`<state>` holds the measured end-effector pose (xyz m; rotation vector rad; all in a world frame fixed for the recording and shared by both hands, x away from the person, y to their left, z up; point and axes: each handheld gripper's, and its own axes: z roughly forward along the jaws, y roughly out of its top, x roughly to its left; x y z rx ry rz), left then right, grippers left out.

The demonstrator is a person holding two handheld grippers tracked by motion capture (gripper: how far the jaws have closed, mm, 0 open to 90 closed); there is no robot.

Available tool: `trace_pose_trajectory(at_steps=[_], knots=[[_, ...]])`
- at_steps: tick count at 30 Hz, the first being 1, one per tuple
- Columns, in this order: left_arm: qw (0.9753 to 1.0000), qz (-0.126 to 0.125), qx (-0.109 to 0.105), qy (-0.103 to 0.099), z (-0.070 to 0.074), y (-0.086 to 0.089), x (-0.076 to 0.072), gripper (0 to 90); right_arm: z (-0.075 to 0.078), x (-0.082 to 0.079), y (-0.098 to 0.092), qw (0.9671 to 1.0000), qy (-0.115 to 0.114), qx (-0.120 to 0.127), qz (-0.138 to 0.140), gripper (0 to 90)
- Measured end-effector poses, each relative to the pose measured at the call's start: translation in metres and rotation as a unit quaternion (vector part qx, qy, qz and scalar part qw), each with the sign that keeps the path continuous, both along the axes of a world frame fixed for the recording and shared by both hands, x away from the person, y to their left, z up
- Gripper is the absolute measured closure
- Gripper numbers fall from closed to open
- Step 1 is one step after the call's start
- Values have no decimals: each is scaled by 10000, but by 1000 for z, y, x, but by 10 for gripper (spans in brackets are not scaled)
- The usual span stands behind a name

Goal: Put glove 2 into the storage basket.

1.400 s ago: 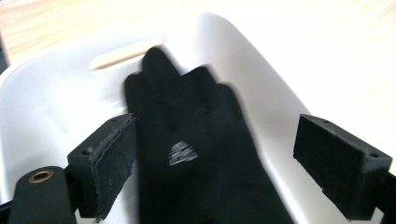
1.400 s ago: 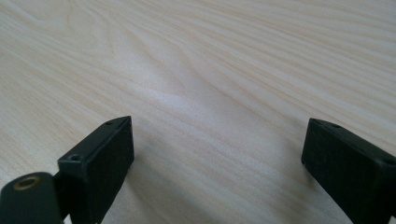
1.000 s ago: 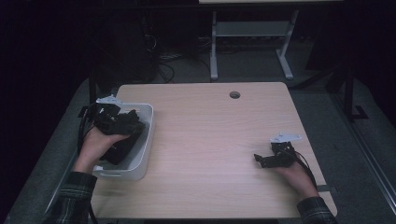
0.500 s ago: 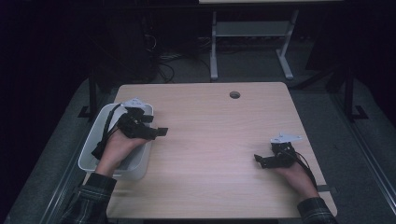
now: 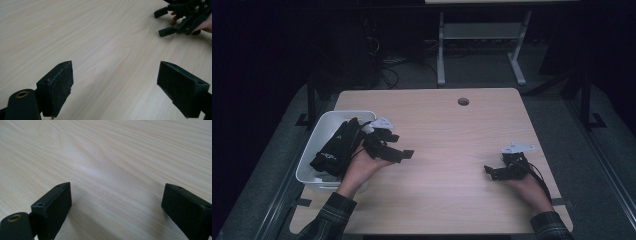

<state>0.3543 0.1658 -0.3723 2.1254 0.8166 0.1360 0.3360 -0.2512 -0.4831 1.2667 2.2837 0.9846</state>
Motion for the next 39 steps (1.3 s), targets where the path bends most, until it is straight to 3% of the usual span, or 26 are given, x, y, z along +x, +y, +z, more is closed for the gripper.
trace_pose_trajectory(at_steps=[12, 22, 24, 27, 30, 33, 39], knots=[[9996, -259, 62, -39, -32, -36, -12, 128, 0, 0, 0, 10000, -2, 6, 10, 90], [9992, -353, 191, -29, -58, -50, -19, 131, 0, 0, 0, 10000, 1, 9, 14, 90], [9989, -392, 232, -66, -60, -51, -19, 131, 0, 0, 0, 10000, 5, 13, 12, 90], [9975, -484, 479, -173, -70, -56, -22, 131, 0, 0, 0, 10000, 7, 15, 11, 90], [9978, -494, 436, -42, -80, -59, -24, 131, 0, 0, 0, 10000, -2, 13, 17, 90], [9961, -580, 638, -193, -89, -63, -27, 133, 0, 0, 1, 10000, 0, 15, 12, 90], [9953, -580, 752, -186, -99, -65, -27, 132, 0, 0, 1, 10000, 1, 20, 19, 90]])
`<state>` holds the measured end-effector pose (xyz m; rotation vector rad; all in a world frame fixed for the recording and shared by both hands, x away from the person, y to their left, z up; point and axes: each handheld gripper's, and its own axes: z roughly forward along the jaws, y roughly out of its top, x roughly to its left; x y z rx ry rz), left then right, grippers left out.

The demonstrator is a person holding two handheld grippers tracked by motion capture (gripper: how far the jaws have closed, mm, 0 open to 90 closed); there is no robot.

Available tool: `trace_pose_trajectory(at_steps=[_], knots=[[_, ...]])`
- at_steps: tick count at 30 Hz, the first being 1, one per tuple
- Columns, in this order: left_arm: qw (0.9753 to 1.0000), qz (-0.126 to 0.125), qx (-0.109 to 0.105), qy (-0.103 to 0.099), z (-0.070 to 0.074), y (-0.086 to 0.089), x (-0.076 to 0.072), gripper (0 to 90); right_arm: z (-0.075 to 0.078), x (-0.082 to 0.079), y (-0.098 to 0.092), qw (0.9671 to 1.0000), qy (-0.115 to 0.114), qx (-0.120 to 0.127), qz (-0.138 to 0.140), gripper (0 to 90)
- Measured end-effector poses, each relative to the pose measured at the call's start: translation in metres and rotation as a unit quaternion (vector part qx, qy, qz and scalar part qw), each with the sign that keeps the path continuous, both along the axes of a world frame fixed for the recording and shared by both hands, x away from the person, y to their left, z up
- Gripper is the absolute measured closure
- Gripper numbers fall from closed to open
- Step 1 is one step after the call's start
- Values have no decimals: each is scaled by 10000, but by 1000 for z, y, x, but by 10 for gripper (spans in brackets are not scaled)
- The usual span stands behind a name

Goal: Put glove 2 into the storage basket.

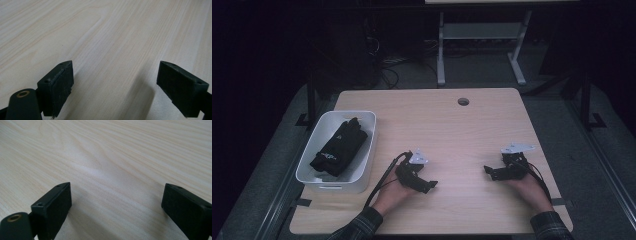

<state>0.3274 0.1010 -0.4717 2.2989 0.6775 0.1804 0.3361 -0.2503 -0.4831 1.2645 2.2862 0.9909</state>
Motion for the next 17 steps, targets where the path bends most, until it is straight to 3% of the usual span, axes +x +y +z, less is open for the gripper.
trace_pose_trajectory(at_steps=[4, 5, 17], knots=[[9998, -40, -13, -175, -3, -1, -2, 131, 0, 0, 0, 10000, 3, 1, 7, 90], [9991, -150, -58, -383, -7, -1, -4, 124, 0, 0, 0, 10000, 0, -7, 11, 90], [9990, -229, -68, -387, -7, -1, -4, 123, 0, 0, 1, 10000, 5, -5, 6, 90]])
